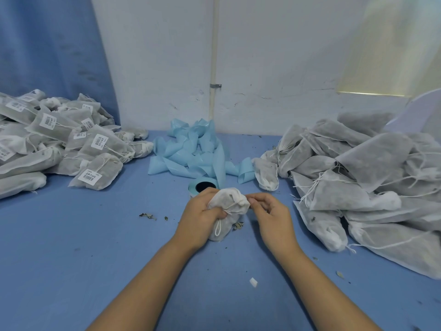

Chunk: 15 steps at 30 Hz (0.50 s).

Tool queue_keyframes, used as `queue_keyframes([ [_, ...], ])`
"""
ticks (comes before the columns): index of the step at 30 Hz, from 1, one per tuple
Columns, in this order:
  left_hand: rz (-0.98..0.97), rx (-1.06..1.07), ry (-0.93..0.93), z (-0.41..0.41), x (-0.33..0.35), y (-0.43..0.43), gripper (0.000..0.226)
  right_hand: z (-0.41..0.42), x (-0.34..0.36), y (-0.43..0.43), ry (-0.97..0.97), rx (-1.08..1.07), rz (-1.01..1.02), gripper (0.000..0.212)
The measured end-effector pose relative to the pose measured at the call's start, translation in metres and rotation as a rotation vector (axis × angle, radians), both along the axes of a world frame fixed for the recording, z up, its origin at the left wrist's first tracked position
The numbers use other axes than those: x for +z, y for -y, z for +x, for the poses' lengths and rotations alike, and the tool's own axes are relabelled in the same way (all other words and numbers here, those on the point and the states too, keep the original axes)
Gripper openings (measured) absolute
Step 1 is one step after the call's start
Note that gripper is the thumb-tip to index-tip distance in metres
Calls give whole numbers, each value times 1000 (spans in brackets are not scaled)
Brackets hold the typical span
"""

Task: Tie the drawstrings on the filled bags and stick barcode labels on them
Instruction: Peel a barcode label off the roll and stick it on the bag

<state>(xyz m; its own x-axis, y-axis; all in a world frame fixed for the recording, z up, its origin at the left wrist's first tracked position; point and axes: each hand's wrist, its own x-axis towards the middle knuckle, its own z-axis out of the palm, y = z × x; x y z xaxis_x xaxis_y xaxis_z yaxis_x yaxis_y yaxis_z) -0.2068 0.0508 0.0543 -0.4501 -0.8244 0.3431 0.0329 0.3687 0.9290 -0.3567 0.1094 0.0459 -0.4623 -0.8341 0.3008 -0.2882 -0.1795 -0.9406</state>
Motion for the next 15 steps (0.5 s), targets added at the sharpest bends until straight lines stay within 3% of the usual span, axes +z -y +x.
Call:
queue_keyframes([
  [15, 18, -12, 18, 1, 1, -1, 23, -1, 2, -3, 84, 129, 39, 21],
])
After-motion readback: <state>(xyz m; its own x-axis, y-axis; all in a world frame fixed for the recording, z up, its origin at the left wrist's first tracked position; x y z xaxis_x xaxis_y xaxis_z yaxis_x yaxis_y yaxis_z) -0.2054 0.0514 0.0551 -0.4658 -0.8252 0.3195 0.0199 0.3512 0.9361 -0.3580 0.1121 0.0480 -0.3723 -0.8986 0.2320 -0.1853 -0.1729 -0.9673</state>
